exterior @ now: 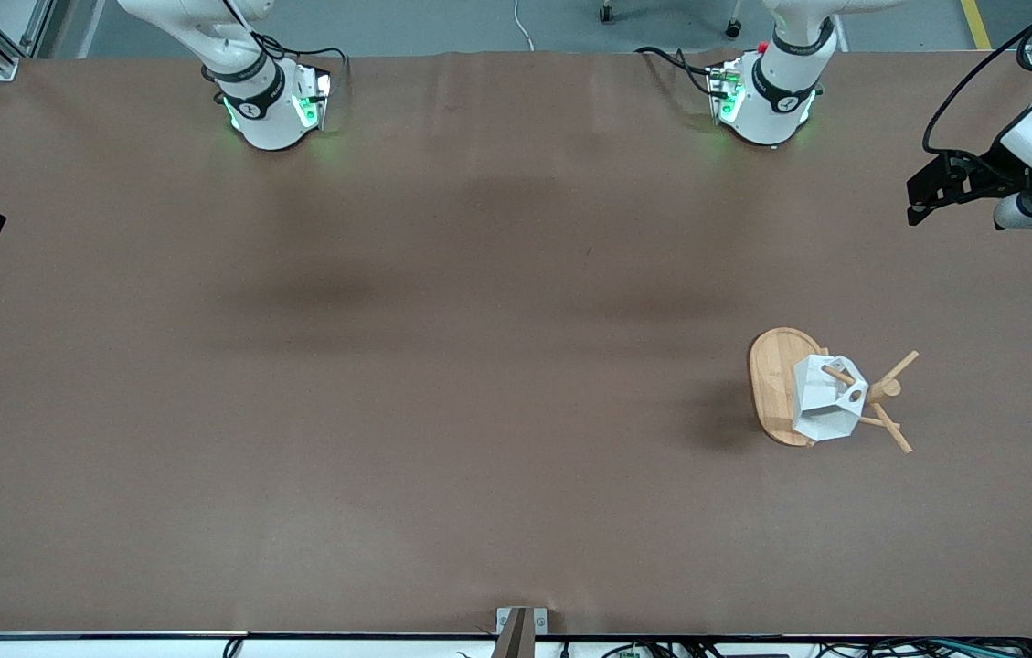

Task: Hang cup on rack
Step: 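Open the left gripper and raise it off the cup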

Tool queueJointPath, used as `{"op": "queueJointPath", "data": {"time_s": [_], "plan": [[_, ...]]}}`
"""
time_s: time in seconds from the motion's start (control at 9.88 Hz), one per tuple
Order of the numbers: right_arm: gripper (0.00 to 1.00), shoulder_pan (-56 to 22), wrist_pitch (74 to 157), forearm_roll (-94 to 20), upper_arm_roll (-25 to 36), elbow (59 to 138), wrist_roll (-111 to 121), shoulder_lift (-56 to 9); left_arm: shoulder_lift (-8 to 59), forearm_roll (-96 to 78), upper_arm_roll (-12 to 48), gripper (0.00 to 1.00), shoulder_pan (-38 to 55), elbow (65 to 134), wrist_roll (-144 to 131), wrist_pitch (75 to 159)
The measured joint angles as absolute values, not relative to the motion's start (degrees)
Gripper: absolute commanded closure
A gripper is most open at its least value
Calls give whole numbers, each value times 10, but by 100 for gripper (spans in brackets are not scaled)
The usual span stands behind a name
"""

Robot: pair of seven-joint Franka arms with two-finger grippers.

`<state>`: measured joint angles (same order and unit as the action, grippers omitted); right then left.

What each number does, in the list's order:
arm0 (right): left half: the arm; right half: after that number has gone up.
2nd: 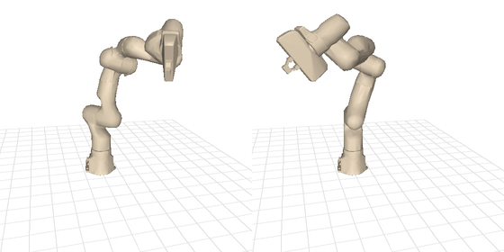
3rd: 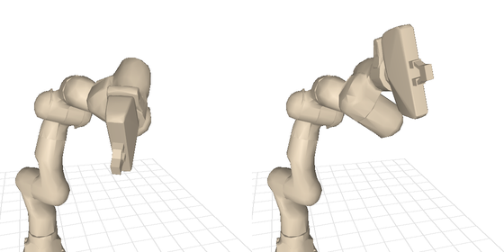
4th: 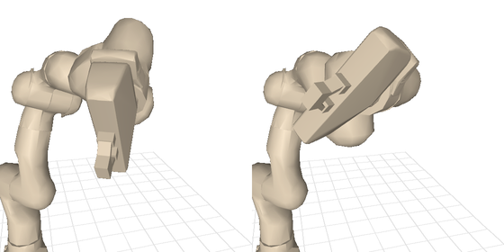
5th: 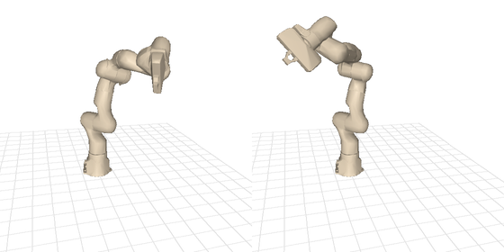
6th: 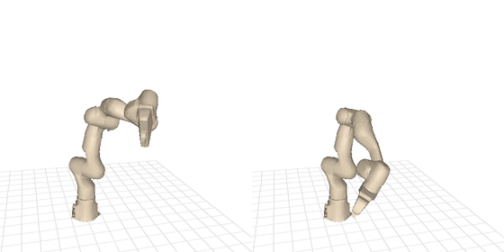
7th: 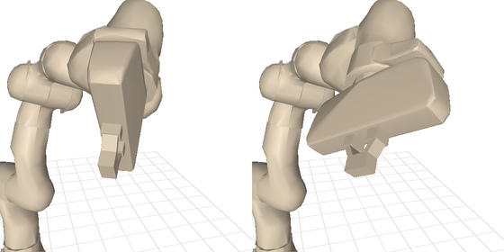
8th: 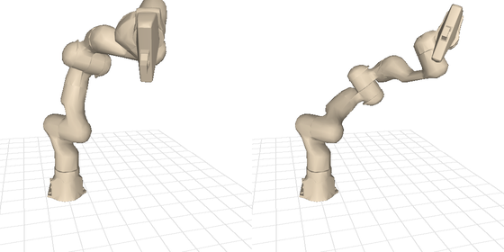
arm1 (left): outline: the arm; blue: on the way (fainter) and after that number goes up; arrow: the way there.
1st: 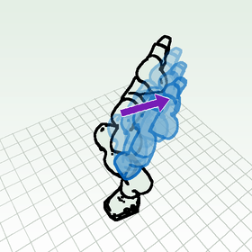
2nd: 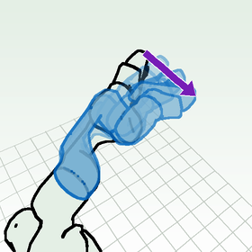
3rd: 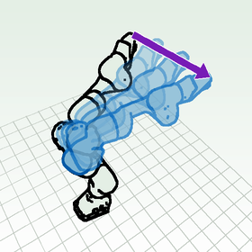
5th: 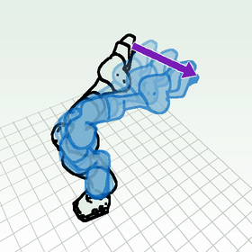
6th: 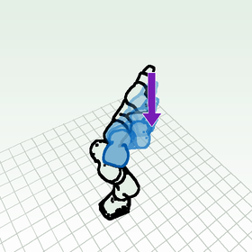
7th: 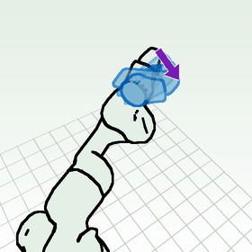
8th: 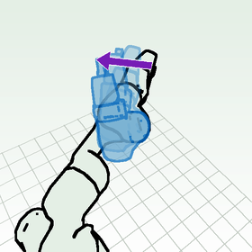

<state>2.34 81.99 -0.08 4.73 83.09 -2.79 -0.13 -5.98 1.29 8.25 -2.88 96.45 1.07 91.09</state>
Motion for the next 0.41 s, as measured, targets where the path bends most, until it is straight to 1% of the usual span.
{"op": "queueJointPath", "data": {"time_s": [0.41], "plan": [[0,23,820,-1,47,831,-28,-1,-60,11,91,0,-25,961,-11,911]]}}
